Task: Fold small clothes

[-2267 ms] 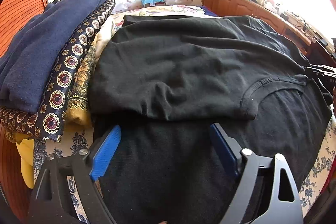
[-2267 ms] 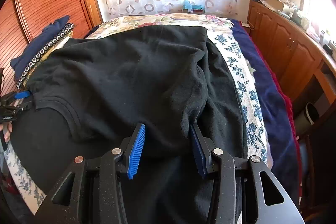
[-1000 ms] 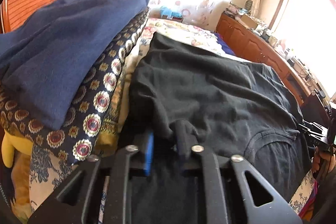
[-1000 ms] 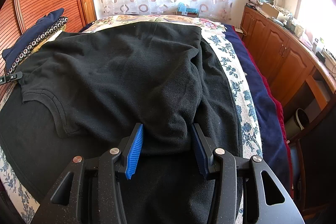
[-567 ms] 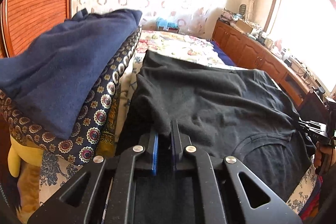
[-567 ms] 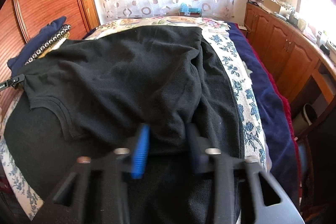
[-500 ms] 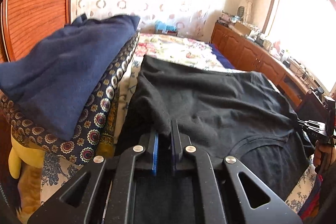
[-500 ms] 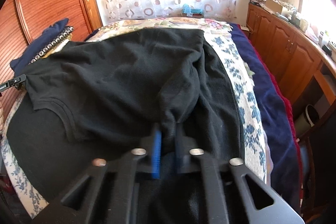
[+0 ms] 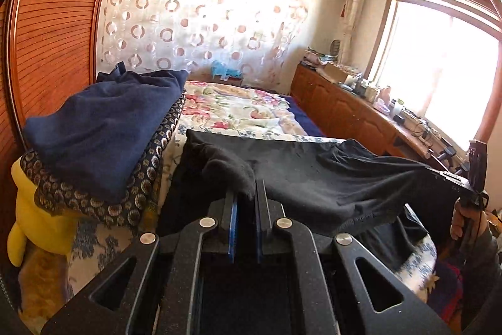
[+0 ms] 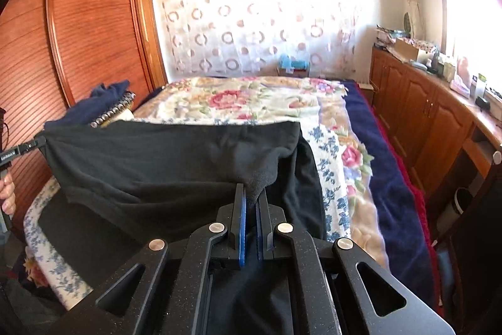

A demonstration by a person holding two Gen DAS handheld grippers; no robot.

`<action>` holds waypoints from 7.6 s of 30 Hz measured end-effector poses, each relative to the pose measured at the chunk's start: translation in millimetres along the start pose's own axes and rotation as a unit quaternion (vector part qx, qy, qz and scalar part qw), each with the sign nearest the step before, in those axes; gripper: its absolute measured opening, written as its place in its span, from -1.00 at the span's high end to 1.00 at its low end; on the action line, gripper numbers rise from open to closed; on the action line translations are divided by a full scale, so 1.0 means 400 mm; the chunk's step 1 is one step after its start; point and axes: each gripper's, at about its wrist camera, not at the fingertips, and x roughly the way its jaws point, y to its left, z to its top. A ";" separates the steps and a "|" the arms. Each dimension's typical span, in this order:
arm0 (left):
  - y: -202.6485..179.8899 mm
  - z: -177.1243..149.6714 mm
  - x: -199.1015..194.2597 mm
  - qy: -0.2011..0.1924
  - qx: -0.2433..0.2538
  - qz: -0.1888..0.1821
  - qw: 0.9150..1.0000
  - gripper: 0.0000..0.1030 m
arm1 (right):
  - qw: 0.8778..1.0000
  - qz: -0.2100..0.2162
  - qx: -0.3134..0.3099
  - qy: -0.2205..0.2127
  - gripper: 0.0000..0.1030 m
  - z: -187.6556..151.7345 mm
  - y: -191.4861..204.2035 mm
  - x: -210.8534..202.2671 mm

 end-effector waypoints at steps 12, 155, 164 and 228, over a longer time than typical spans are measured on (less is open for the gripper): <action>0.000 -0.130 0.000 0.063 0.006 0.024 0.998 0.81 | 0.999 -0.004 -0.005 0.034 0.91 -0.130 -0.004 -0.052; -0.439 0.043 0.234 0.071 0.154 -0.110 0.979 -0.50 | 0.999 -0.022 0.022 0.012 -0.28 -0.222 -0.009 -0.018; -0.313 0.013 0.168 0.054 0.130 -0.052 0.989 -0.50 | 0.999 0.016 -0.034 0.025 -0.28 -0.143 0.092 0.073; -0.181 -0.064 0.165 0.075 0.086 -0.033 0.993 -0.50 | 0.996 -0.025 -0.059 0.070 0.93 0.153 -0.012 0.414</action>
